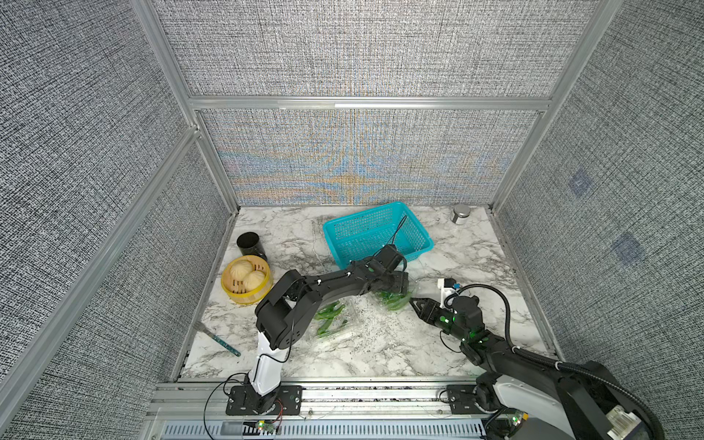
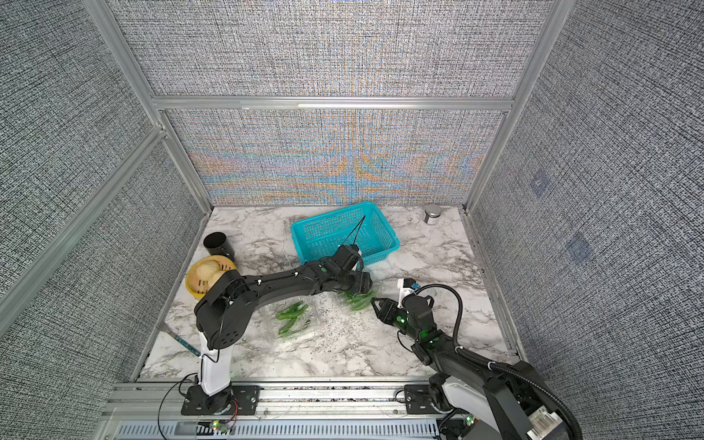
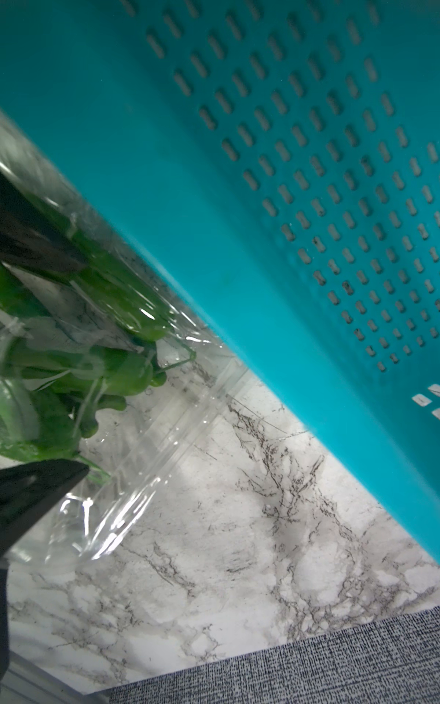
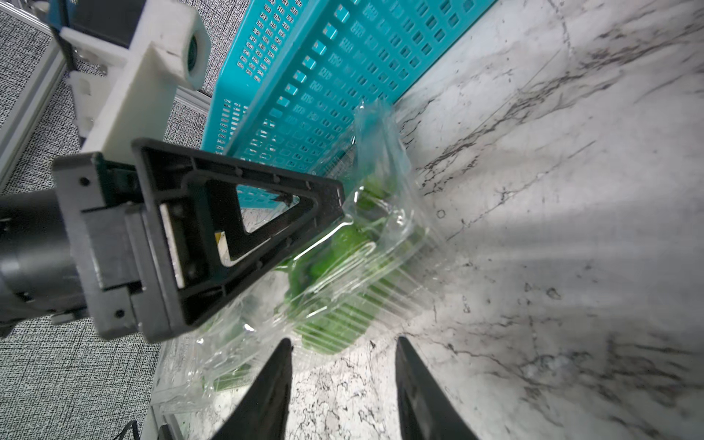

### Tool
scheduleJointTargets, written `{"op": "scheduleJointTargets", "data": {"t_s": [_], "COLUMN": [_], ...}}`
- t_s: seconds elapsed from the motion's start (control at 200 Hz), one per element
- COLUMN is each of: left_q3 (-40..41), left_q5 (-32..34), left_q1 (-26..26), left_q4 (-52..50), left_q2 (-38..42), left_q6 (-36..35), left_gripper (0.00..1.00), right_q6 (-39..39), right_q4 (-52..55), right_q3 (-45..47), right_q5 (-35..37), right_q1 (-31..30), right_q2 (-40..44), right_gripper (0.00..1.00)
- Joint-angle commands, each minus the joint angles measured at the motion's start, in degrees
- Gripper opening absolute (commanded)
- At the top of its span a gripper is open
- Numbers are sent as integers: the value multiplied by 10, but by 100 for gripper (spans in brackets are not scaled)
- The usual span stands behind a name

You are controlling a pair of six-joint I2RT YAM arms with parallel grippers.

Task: Take small green peppers out of containers
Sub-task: Open the packing box at the center of the board.

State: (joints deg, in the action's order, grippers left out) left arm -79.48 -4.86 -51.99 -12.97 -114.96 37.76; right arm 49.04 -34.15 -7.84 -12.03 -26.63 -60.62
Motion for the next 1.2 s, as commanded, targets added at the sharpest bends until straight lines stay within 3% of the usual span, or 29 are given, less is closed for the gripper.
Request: {"op": "scheduleJointTargets", "data": {"t_s": [0.0,0.766,1.011,1.196], "left_q3": [10,32,43,43], "left_q5": [-33,-63,-72,-61], "left_q1": [0,-1,-1,0], "left_q4": [-59,-21,-3,-15], "left_q2": [-11,-14,-14,-8], "left_q6": [11,36,48,42], "left_gripper": [78,78,78,78], "right_q6": [-1,17,31,37], "right_q4": [-27,-11,13,41], "right_q3": [-4,-27,-45,-42], "right_q5": [15,98,122,134], "right_q1": [-1,-28,-37,-48], "right_q2": [1,-27,-48,-39], "right_gripper": [45,52,41,40]}}
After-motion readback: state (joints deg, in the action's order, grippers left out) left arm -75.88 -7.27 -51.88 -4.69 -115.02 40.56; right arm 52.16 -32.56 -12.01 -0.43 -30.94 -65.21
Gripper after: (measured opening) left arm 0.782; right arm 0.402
